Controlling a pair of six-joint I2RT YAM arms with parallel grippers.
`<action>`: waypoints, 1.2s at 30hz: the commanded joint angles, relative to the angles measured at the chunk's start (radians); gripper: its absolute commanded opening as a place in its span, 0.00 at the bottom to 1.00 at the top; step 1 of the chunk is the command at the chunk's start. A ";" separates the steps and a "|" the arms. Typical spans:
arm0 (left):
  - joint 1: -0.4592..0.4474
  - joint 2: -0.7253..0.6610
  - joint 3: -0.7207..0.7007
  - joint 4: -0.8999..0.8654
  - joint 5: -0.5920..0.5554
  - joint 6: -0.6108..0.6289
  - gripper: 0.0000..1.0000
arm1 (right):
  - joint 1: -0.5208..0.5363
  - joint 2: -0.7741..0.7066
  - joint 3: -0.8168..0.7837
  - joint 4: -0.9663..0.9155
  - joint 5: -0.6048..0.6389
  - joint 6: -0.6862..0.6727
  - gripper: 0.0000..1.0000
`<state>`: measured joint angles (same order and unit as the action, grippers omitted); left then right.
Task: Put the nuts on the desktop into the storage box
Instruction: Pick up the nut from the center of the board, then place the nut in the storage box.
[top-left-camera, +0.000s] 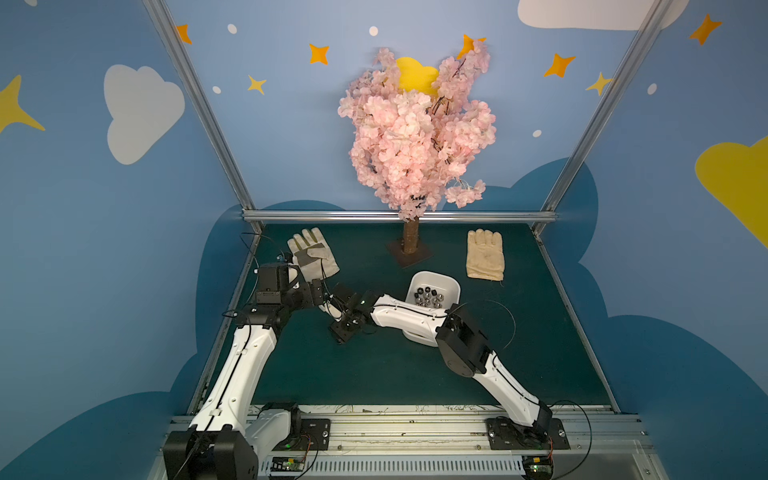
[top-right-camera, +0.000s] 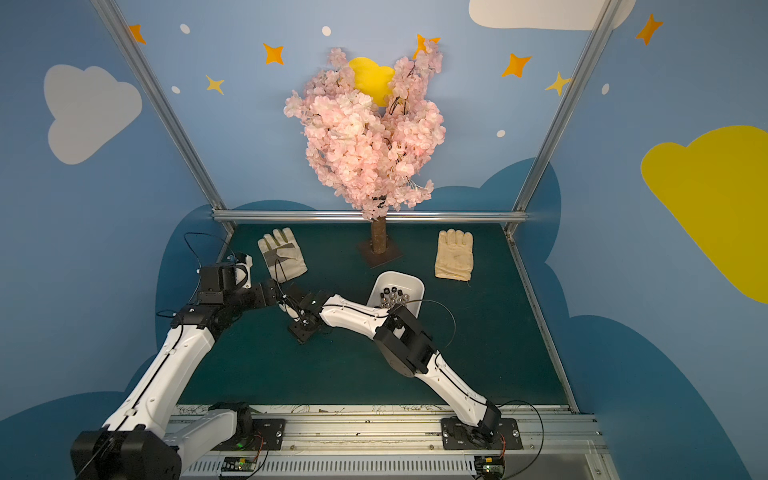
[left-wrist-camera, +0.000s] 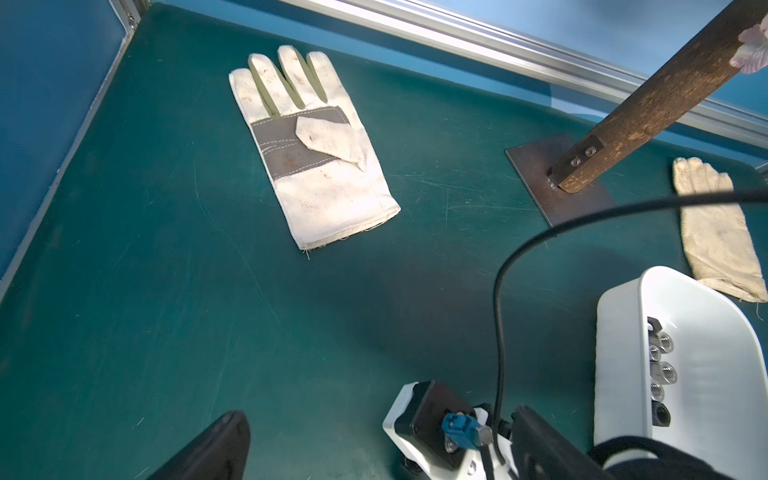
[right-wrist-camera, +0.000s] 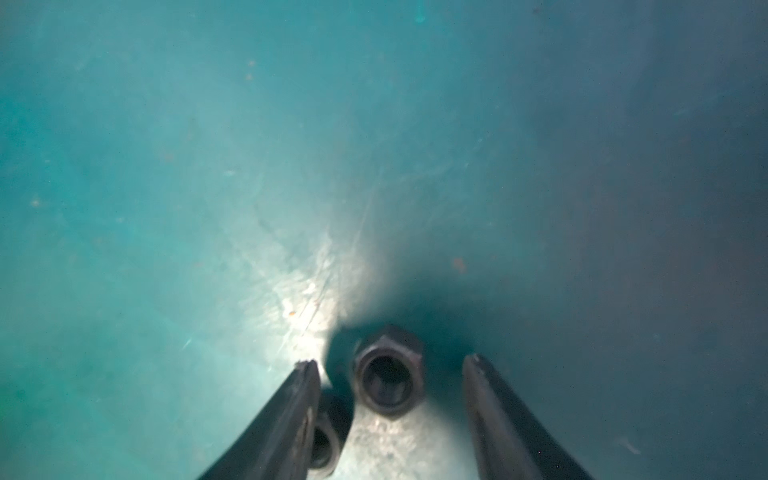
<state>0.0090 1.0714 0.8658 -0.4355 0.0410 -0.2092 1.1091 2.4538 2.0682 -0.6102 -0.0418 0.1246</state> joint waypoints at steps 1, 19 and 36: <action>-0.004 -0.015 -0.010 0.012 0.008 -0.001 1.00 | 0.000 0.057 0.022 -0.056 0.044 0.007 0.53; -0.004 -0.015 -0.011 0.013 0.005 0.000 1.00 | -0.074 -0.238 -0.224 0.060 0.135 0.086 0.17; -0.005 -0.013 -0.013 0.016 0.010 -0.001 1.00 | -0.501 -0.592 -0.625 0.024 0.270 0.099 0.17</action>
<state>0.0059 1.0653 0.8654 -0.4320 0.0418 -0.2096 0.6357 1.8515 1.4673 -0.5278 0.1982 0.2134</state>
